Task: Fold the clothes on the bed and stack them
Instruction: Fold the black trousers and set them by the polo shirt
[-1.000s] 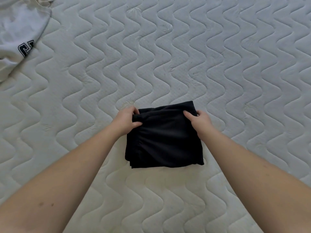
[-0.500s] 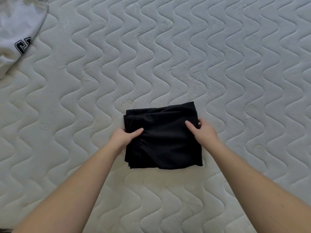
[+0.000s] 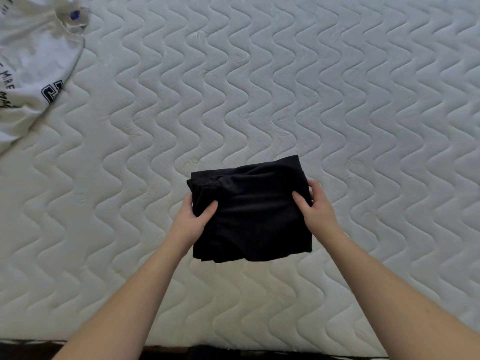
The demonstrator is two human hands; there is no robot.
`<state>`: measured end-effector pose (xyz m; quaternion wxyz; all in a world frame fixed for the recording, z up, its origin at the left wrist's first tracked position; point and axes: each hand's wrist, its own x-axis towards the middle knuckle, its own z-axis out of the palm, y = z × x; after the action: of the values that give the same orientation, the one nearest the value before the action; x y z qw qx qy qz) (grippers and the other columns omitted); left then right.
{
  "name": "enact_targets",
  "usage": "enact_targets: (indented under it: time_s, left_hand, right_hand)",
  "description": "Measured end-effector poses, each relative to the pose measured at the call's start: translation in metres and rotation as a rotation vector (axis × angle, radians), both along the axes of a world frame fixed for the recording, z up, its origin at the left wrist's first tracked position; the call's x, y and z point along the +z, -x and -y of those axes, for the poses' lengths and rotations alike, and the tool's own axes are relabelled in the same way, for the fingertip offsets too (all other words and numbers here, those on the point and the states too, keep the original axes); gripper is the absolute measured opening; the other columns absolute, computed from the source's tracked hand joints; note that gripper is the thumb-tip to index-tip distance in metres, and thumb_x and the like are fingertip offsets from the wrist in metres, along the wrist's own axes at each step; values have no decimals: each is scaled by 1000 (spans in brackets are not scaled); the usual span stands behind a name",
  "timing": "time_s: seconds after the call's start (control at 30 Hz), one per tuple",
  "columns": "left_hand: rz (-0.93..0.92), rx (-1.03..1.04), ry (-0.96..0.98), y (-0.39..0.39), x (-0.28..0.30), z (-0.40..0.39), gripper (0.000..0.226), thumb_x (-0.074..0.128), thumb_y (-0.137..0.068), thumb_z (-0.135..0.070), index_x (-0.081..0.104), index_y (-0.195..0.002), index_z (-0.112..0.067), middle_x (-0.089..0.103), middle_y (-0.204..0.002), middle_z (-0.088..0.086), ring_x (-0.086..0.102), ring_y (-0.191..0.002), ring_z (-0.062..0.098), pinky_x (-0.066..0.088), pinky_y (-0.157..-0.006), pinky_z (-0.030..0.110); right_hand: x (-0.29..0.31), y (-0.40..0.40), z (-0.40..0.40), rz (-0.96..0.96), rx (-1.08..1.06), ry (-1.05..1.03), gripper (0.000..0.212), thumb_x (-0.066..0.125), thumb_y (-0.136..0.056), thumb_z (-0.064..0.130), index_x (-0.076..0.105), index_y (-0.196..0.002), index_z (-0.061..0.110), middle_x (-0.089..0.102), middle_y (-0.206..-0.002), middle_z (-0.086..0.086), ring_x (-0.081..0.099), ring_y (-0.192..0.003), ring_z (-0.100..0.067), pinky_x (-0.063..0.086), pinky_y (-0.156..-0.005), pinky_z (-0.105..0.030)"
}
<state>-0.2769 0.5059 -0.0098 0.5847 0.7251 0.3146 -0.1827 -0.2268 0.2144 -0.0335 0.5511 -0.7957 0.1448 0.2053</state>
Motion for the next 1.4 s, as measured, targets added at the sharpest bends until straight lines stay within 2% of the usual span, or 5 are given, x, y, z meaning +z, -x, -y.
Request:
enact_targets:
  time_s: [0.17,0.33,0.53,0.8,1.4]
  left_hand:
    - [3,-37,222,-6,78,21,56,82,-58,-66,62,-108,-48,72,-106,-16,69,-100,7,56,-79,26]
    - [13,-158,398,3,160,50,59,79,-73,-45,58,-126,-34,70,-118,-2,68,-109,19,57,-85,32]
    - [137,-77,356,31,241,98,40,73,-84,-36,61,-122,-35,71,-114,-5,70,-102,17,59,-75,28]
    - [281,-76,354,37,318,132,35,71,-79,-37,65,-113,-40,73,-106,-4,72,-95,20,58,-68,28]
    - [318,-331,452,37,330,132,48,76,-72,-42,62,-117,-37,74,-101,3,73,-90,28,58,-66,36]
  right_hand:
    - [80,18,42,31,-65,-94,27,62,-93,38,54,-117,47,68,-110,15,66,-100,-5,52,-90,-33]
    - [165,38,85,78,-154,-185,23,63,-93,36,58,-115,42,69,-107,10,67,-101,-12,54,-87,-34]
    - [251,58,126,136,-193,-270,32,66,-83,42,60,-115,41,70,-110,9,68,-103,-13,54,-88,-36]
    - [316,87,150,222,-207,-359,33,62,-90,24,59,-118,41,68,-112,11,67,-104,-12,54,-86,-32]
    - [357,164,153,385,-434,-210,40,64,-83,29,61,-121,41,68,-115,7,67,-106,-16,52,-91,-38]
